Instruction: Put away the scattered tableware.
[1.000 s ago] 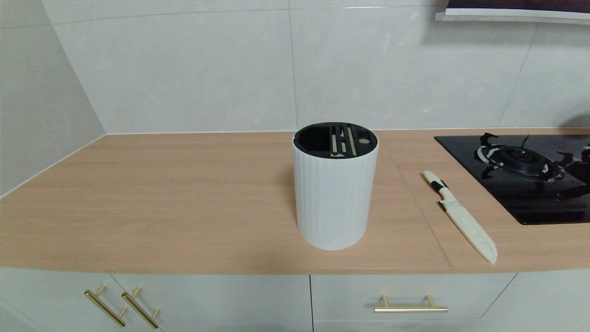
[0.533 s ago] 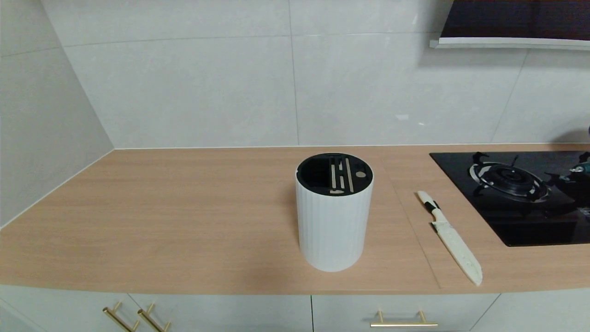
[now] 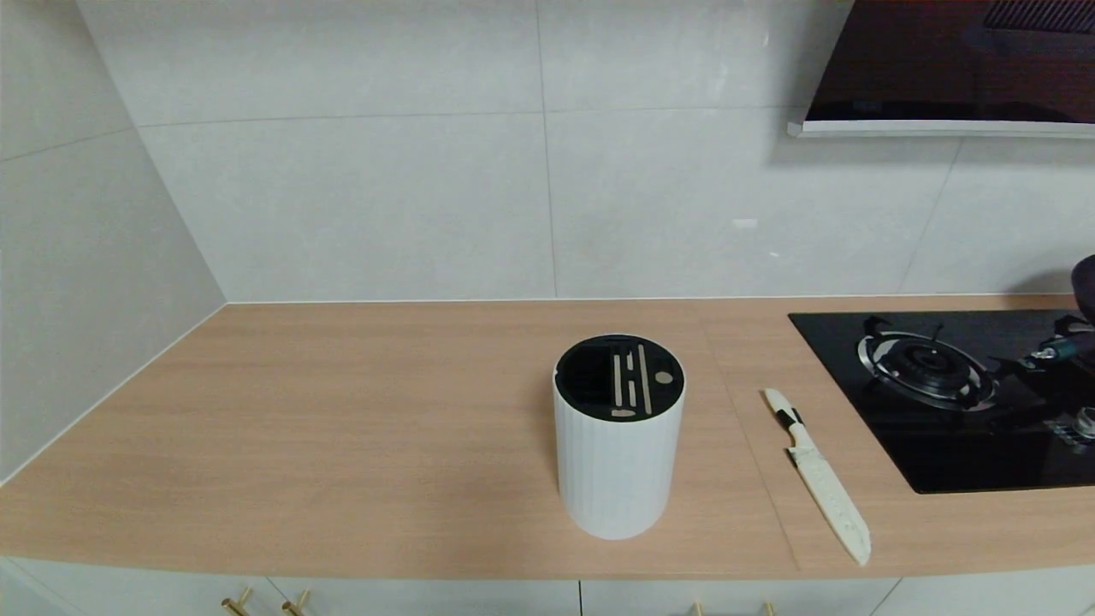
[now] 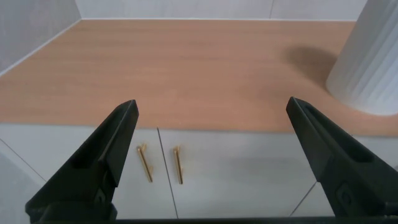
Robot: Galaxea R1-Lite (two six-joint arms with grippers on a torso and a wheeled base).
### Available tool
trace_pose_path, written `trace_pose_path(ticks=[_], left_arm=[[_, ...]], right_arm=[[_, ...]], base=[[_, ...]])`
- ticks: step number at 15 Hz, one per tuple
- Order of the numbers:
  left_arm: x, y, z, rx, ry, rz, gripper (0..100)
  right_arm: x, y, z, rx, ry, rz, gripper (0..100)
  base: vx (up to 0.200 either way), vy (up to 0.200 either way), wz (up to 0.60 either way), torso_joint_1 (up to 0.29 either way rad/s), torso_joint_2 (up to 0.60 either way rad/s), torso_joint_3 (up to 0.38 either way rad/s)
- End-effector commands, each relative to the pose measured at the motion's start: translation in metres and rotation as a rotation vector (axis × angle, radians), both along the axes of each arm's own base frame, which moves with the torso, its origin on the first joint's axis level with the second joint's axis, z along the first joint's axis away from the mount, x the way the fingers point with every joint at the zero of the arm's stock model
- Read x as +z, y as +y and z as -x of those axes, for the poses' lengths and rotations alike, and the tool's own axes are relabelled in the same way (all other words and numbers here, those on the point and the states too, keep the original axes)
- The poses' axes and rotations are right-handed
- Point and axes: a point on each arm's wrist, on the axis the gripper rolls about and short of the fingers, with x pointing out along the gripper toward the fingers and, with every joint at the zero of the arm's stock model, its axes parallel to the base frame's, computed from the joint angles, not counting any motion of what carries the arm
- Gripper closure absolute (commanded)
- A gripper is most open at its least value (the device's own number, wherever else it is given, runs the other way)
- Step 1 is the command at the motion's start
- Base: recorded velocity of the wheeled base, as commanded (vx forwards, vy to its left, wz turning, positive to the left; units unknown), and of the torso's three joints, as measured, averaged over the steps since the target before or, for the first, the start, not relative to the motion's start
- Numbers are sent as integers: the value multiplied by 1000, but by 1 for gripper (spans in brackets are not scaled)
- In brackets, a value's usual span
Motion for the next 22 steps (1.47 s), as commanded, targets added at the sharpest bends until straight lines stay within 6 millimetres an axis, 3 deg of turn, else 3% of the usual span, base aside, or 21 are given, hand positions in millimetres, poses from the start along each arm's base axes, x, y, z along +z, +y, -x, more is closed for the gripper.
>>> trace_pose_path(ticks=[1,16,17,18,19,22], left_arm=[[0,0,0,1,0,0,0],[0,0,0,1,0,0,0],[0,0,0,1,0,0,0],[0,0,0,1,0,0,0],[0,0,0,1,0,0,0],[0,0,0,1,0,0,0]], right_arm=[[0,0,0,1,3,0,0],[3,0,0,5,-11,19,0],[15,0,4,14,-62,17,0],[49,1,11,55,-122,15,0],[62,1,7,87,-84,17,0],[74,3,-24,155,110,9,0]], base=[[0,0,0,207,-403,-212],[0,0,0,28,-56,-28],[0,0,0,0,0,0],[0,0,0,0,0,0],[0,0,0,0,0,0],[0,0,0,0,0,0]])
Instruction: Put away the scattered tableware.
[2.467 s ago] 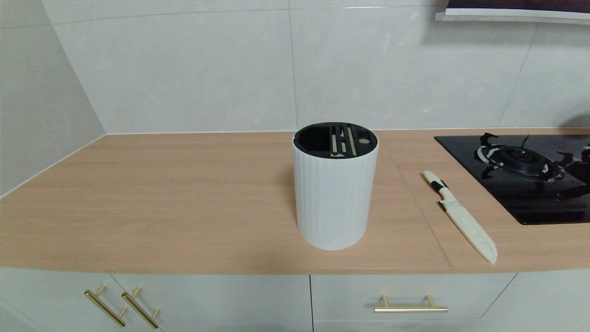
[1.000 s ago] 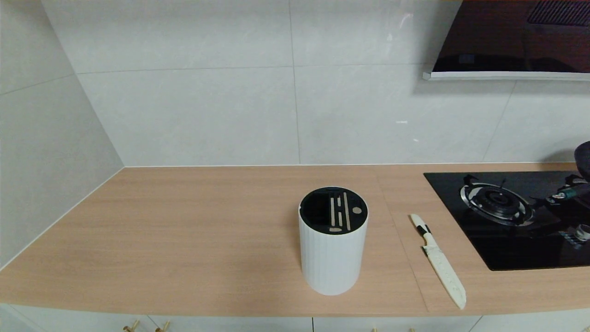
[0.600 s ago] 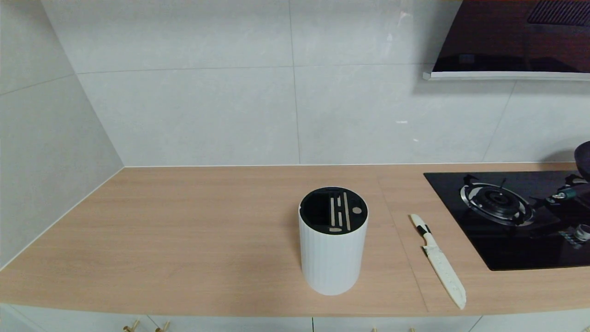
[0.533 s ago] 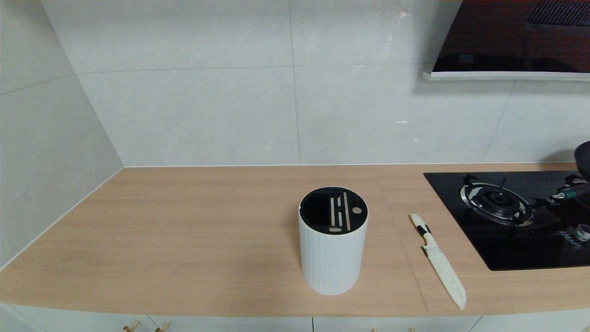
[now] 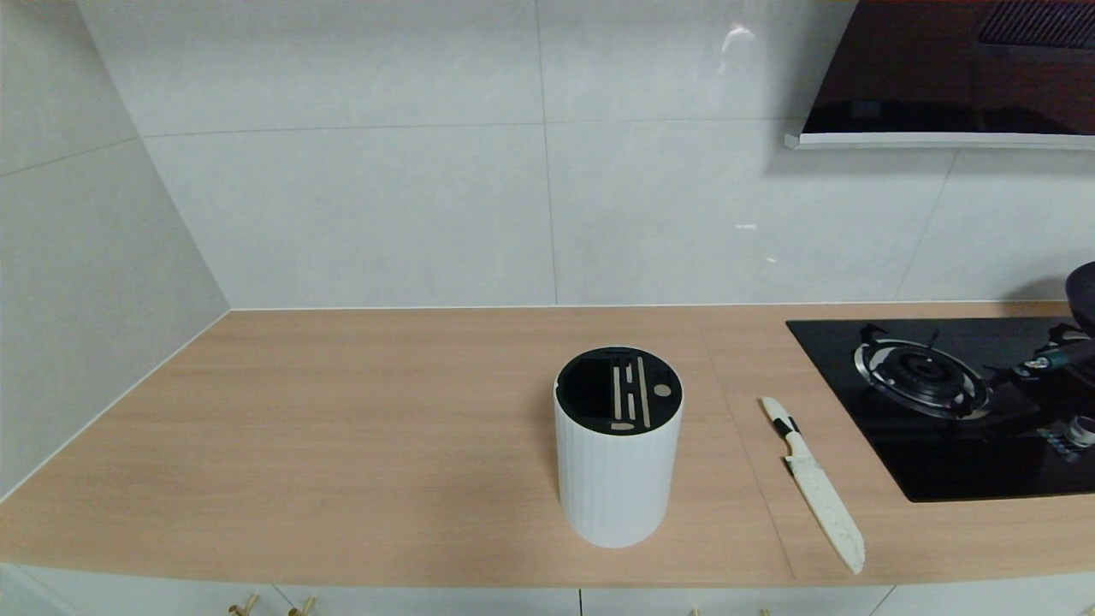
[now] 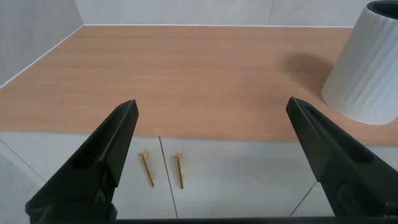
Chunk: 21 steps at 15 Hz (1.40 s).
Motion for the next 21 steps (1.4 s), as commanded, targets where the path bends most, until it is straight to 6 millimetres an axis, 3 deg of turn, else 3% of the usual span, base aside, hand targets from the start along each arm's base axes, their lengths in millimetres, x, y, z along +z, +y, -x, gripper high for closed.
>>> trace_pose_path(ticks=[1,3,5,9,12,16,21], left_arm=[[0,0,0,1,0,0,0],[0,0,0,1,0,0,0],[0,0,0,1,0,0,0],[0,0,0,1,0,0,0],[0,0,0,1,0,0,0],[0,0,0,1,0,0,0],[0,0,0,1,0,0,0]], right_arm=[[23,2,-41,66,241,7,0],[31,4,-60,104,330,10,0],[38,12,-97,185,484,27,0],[31,29,-168,222,595,45,0],[6,39,-219,207,663,54,0],[-40,48,-271,121,690,89,0],[-82,52,-302,57,696,107,0]], base=[[0,0,0,0,0,0],[0,0,0,0,0,0],[0,0,0,0,0,0],[0,0,0,0,0,0],[0,0,0,0,0,0],[0,0,0,0,0,0],[0,0,0,0,0,0]])
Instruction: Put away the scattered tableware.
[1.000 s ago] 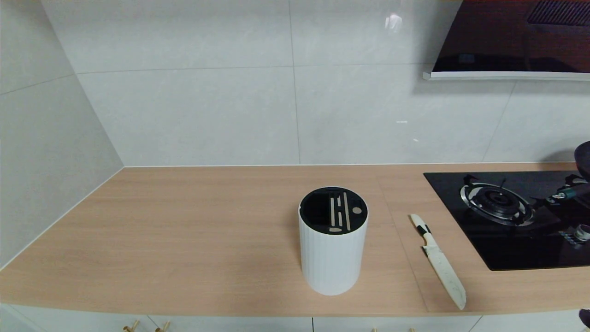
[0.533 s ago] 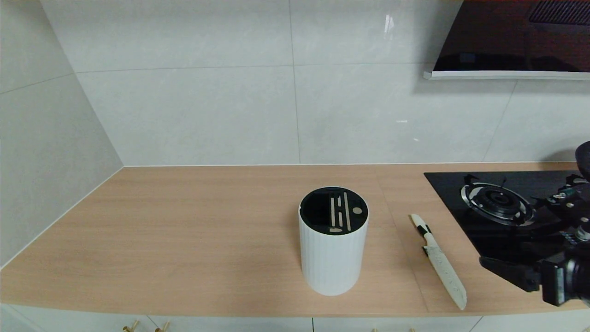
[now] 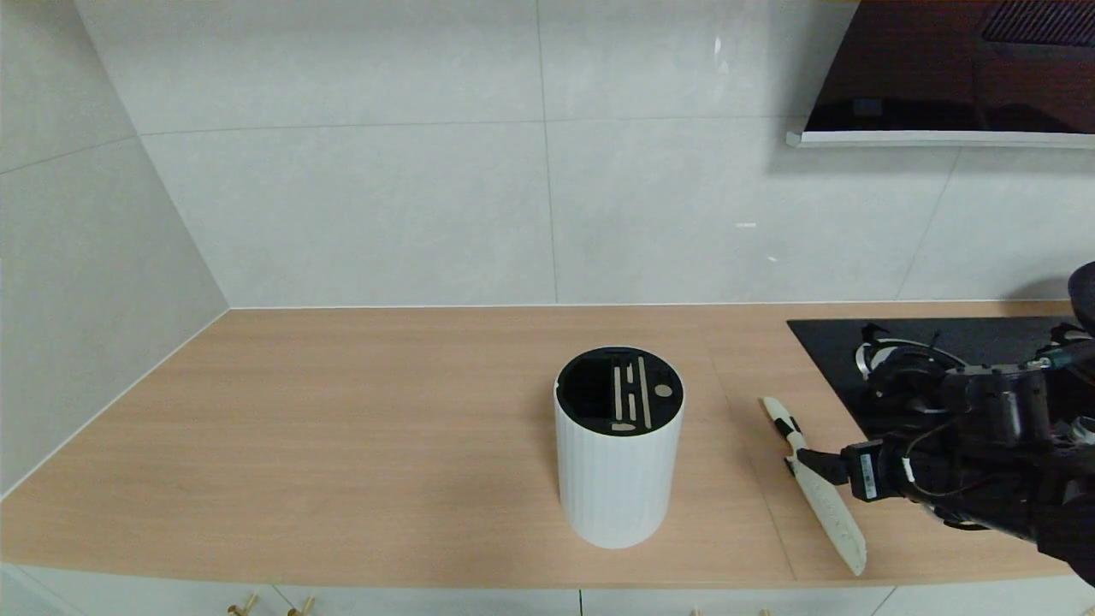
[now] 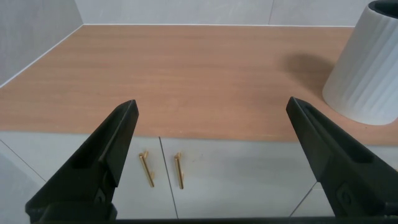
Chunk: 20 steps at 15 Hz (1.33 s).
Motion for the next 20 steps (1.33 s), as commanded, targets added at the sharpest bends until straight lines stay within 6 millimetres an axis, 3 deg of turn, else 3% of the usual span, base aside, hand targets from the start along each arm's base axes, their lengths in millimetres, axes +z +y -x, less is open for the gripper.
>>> trace_pose_path(ticks=[1,11,20], left_arm=[[0,0,0,1,0,2,0],[0,0,0,1,0,0,0],[0,0,0,1,0,2,0]], right_arm=[[-40,2,-17,-18,86,28,0],[-89,-4,-55,-97,81,45,0],[-93,-3,-65,-122,67,34,0]], base=[[0,0,0,0,0,0],[0,0,0,0,0,0],[0,0,0,0,0,0]])
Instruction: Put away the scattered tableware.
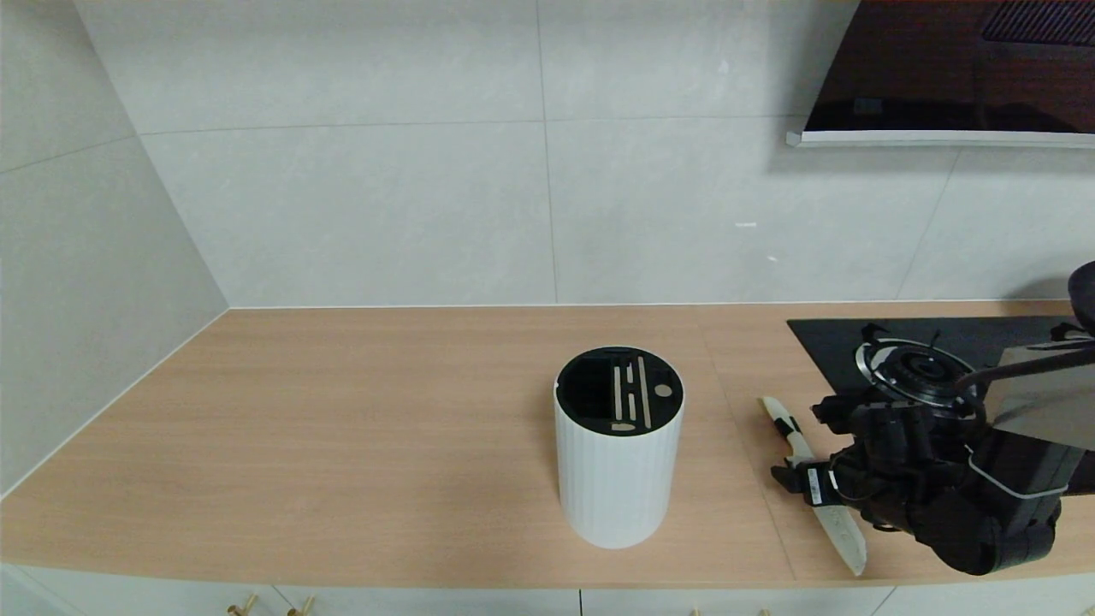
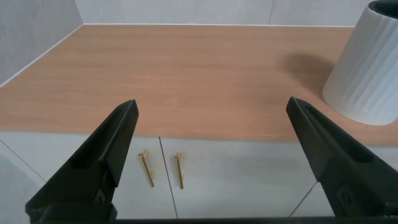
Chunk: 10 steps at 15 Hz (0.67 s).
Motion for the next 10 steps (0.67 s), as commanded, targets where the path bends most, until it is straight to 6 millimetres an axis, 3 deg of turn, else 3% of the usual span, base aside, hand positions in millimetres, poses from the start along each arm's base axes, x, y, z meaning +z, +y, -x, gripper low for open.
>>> trace_pose_path(ticks=[1,6,7,10], left_arm=[[0,0,0,1,0,1,0],[0,0,0,1,0,1,0],[0,0,0,1,0,1,0],[0,0,0,1,0,1,0]], right_arm=[[-2,0,-3,-3,-16,0,0],[-9,1,-5,-12,-29,-11,0],[-9,1,-5,-12,-28,-11,100],[-15,1,-5,-13,-10,-7,100]], base=[[0,0,0,0,0,0],[0,0,0,0,0,0],[0,0,0,0,0,0],[0,0,0,0,0,0]])
